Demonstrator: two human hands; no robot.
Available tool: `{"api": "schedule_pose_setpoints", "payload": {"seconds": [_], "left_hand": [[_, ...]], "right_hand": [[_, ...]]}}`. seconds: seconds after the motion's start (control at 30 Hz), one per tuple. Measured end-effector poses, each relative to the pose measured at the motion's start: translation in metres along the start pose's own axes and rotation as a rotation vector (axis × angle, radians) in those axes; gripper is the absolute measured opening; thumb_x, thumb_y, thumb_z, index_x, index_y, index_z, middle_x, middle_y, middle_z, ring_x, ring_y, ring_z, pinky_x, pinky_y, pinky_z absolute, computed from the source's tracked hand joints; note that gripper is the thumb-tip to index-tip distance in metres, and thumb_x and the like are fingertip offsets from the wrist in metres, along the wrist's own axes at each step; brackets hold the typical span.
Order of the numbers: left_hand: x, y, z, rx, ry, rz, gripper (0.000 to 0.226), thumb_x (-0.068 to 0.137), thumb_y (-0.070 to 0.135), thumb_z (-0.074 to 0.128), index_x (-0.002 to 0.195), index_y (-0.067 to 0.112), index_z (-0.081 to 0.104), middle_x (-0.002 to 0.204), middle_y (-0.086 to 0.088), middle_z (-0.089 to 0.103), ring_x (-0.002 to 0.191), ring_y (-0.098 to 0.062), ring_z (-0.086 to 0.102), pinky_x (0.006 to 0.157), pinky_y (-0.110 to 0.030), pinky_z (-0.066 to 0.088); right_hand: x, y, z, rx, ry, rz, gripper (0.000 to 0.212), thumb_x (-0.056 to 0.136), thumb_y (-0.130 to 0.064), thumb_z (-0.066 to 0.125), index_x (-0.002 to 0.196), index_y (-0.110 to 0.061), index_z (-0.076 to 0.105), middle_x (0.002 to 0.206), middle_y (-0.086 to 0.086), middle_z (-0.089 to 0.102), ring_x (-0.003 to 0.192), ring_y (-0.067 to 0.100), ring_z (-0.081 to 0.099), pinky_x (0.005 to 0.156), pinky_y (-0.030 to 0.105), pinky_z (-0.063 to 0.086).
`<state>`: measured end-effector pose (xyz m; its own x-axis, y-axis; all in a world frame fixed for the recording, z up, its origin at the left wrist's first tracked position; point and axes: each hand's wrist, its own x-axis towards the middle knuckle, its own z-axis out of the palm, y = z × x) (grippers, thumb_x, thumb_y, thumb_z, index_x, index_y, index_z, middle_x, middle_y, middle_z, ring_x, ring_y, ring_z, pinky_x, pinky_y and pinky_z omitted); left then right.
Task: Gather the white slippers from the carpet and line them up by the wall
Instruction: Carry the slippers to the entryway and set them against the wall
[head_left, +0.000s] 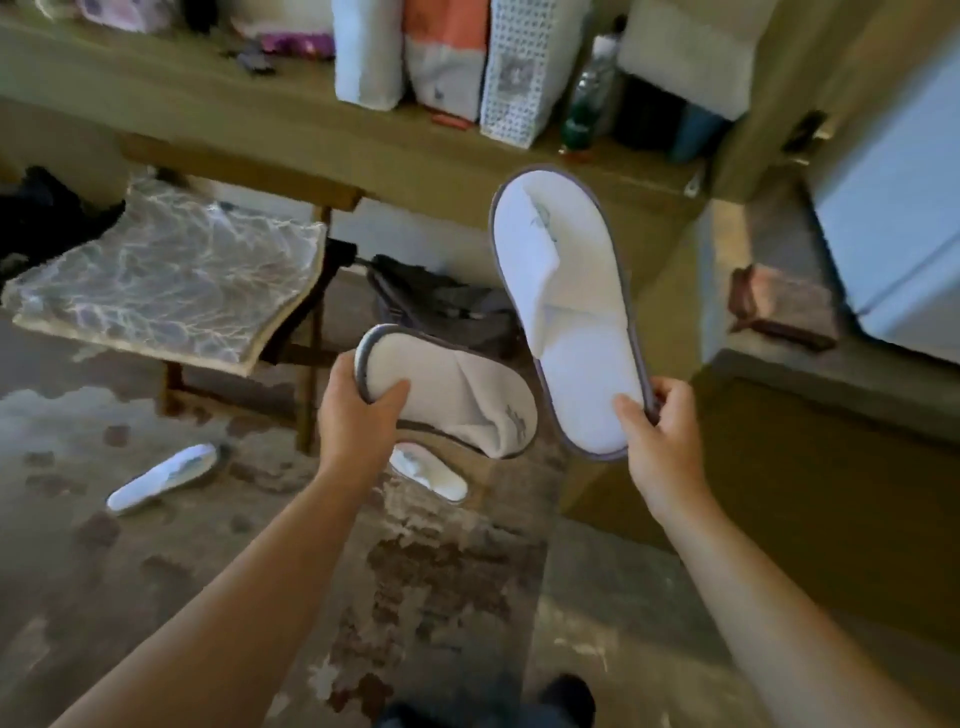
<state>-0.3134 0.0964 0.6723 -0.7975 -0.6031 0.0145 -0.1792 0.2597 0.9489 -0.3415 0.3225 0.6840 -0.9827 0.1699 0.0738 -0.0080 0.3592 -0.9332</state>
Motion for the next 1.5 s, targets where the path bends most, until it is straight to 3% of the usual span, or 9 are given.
{"api": "schedule_pose_setpoints", "payload": {"seconds": [0.17, 0.3, 0.57, 0.7, 0.8, 1.0, 1.17, 1.3, 1.5], "left_hand": [[-0.063, 0.063, 0.105, -0.021, -0.275, 0.117, 0.030, 0.079, 0.018, 0.061, 0.105, 0.020, 0.047, 0.093, 0.001, 0.053, 0.089, -0.020, 0.053, 0.073, -0.039, 0.047], [-0.144, 0.112, 0.194, -0.026, -0.416, 0.240, 0.034, 0.078, 0.015, 0.062, 0.109, 0.013, 0.048, 0.095, 0.000, 0.050, 0.087, -0.018, 0.048, 0.073, -0.034, 0.039], [-0.334, 0.183, 0.352, -0.079, -0.826, 0.390, 0.038, 0.081, 0.017, 0.060, 0.116, 0.018, 0.046, 0.102, 0.004, 0.051, 0.091, -0.015, 0.049, 0.067, -0.026, 0.042], [-0.419, 0.207, 0.420, -0.110, -1.033, 0.475, 0.039, 0.082, 0.015, 0.058, 0.118, 0.017, 0.045, 0.104, 0.004, 0.049, 0.092, -0.015, 0.048, 0.070, -0.029, 0.044], [-0.477, 0.220, 0.472, -0.114, -1.154, 0.514, 0.039, 0.083, 0.015, 0.057, 0.120, 0.015, 0.044, 0.107, 0.003, 0.048, 0.096, -0.016, 0.048, 0.075, -0.033, 0.046], [-0.582, 0.244, 0.597, -0.143, -1.354, 0.553, 0.034, 0.083, 0.013, 0.056, 0.116, 0.017, 0.047, 0.105, 0.004, 0.048, 0.093, -0.013, 0.046, 0.067, -0.021, 0.041], [-0.655, 0.275, 0.696, -0.109, -1.486, 0.551, 0.034, 0.084, 0.018, 0.055, 0.117, 0.018, 0.046, 0.106, 0.004, 0.048, 0.096, -0.015, 0.048, 0.081, -0.034, 0.046], [-0.712, 0.293, 0.749, -0.084, -1.614, 0.544, 0.033, 0.086, 0.024, 0.051, 0.117, 0.016, 0.046, 0.106, 0.002, 0.049, 0.097, -0.017, 0.050, 0.082, -0.038, 0.048], [-0.787, 0.307, 0.801, -0.083, -1.662, 0.513, 0.035, 0.087, 0.027, 0.049, 0.120, 0.015, 0.044, 0.109, -0.001, 0.050, 0.097, -0.016, 0.048, 0.081, -0.036, 0.048]], "right_hand": [[-0.024, 0.027, -0.148, -0.004, 0.311, 0.075, 0.020, 0.086, -0.013, 0.052, 0.098, -0.015, 0.036, 0.082, -0.013, 0.042, 0.073, 0.003, 0.046, 0.047, -0.001, 0.040], [-0.053, 0.055, -0.265, -0.002, 0.507, 0.154, 0.022, 0.086, -0.015, 0.053, 0.098, -0.017, 0.034, 0.084, -0.010, 0.042, 0.073, 0.004, 0.046, 0.054, 0.012, 0.042], [-0.138, 0.119, -0.474, 0.013, 0.855, 0.288, 0.024, 0.086, -0.013, 0.054, 0.099, -0.016, 0.034, 0.103, 0.004, 0.044, 0.090, 0.015, 0.047, 0.046, 0.006, 0.044], [-0.176, 0.150, -0.552, 0.042, 1.023, 0.341, 0.023, 0.086, -0.012, 0.053, 0.099, -0.015, 0.035, 0.093, 0.000, 0.048, 0.088, 0.015, 0.048, 0.052, 0.009, 0.042], [-0.195, 0.177, -0.603, 0.022, 1.156, 0.360, 0.021, 0.085, -0.004, 0.052, 0.095, -0.010, 0.035, 0.079, -0.009, 0.042, 0.075, 0.009, 0.045, 0.048, -0.001, 0.040], [-0.197, 0.236, -0.710, -0.008, 1.336, 0.439, 0.020, 0.085, -0.004, 0.053, 0.096, -0.010, 0.038, 0.081, -0.009, 0.044, 0.073, 0.003, 0.045, 0.050, 0.003, 0.042], [-0.190, 0.271, -0.801, -0.055, 1.491, 0.508, 0.024, 0.084, 0.000, 0.053, 0.105, 0.005, 0.044, 0.089, 0.004, 0.047, 0.080, 0.014, 0.046, 0.051, -0.003, 0.037], [-0.196, 0.285, -0.855, -0.052, 1.569, 0.517, 0.017, 0.084, -0.001, 0.053, 0.097, -0.006, 0.043, 0.079, -0.008, 0.044, 0.072, 0.002, 0.045, 0.052, -0.003, 0.037], [-0.210, 0.315, -0.938, -0.048, 1.613, 0.502, 0.019, 0.084, -0.002, 0.053, 0.093, -0.009, 0.039, 0.080, -0.009, 0.044, 0.073, 0.001, 0.046, 0.052, -0.003, 0.039]]}}
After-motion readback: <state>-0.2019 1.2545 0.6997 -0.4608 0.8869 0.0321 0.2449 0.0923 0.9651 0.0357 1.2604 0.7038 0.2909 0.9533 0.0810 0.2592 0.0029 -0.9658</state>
